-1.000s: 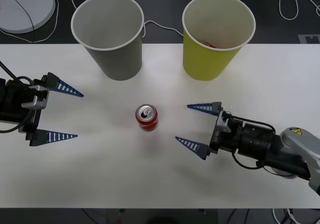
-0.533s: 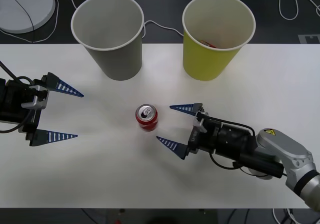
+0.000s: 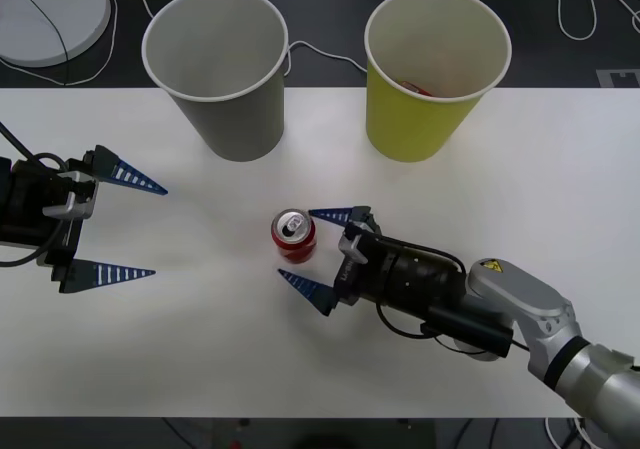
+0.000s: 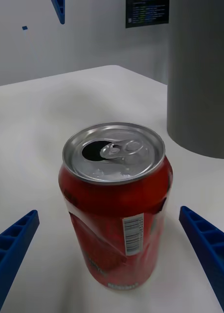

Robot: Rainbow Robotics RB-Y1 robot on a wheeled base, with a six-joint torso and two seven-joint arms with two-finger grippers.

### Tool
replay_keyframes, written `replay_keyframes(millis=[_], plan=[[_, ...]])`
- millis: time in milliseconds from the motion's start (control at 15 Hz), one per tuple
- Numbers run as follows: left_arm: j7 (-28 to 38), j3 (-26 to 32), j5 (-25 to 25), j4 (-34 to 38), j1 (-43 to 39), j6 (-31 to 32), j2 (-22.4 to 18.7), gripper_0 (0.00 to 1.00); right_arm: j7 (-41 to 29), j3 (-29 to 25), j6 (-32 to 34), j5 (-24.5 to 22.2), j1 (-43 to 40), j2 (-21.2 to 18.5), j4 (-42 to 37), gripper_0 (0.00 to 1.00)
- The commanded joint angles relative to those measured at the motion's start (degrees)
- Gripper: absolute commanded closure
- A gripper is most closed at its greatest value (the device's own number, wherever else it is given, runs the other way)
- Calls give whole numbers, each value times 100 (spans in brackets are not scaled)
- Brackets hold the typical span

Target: Put the can into the green bin and the plastic bottle into the gray bin

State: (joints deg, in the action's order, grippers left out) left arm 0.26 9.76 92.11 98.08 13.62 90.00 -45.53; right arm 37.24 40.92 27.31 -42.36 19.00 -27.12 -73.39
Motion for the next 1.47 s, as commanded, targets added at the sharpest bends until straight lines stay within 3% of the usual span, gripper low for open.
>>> replay_keyframes(millis=[67,533,600,733,1200,1467], plan=[[0,0,0,0,0,0,0,0,20,91,-218,-9,42,145,0,0],[0,0,0,0,0,0,0,0,64,179,-604,-97,104,347,-9,0],[0,0,0,0,0,0,0,0,73,179,-613,-140,104,347,0,17],[0,0,0,0,0,0,0,0,81,179,-648,-149,113,347,0,100],[0,0,0,0,0,0,0,0,-24,179,-578,-158,139,286,-9,100],[0,0,0,0,0,0,0,0,-103,109,-103,-70,192,-75,-44,100]])
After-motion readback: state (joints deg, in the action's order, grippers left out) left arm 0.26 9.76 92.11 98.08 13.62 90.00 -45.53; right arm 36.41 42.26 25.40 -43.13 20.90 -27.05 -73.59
